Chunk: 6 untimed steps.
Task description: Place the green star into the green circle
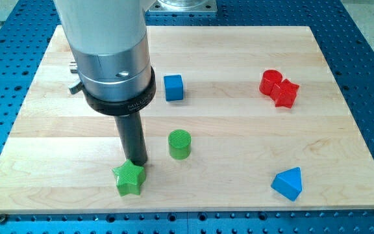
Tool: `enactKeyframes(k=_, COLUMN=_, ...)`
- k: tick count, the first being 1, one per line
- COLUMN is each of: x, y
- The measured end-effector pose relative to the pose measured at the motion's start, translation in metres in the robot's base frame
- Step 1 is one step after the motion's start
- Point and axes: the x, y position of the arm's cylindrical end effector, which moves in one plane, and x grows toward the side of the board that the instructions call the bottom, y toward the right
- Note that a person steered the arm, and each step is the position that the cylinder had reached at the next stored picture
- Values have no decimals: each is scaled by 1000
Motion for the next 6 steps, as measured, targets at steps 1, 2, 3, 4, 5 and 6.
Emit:
enactKeyframes(k=1, x=-24, y=-15)
enactKeyframes(k=2, x=-16, y=-95)
enactKeyframes(k=3, x=47, y=-130)
enactKeyframes(k=4, x=71, y=-116)
enactKeyframes(k=5, x=71, y=-46)
enactKeyframes(k=6, x=71, y=-4)
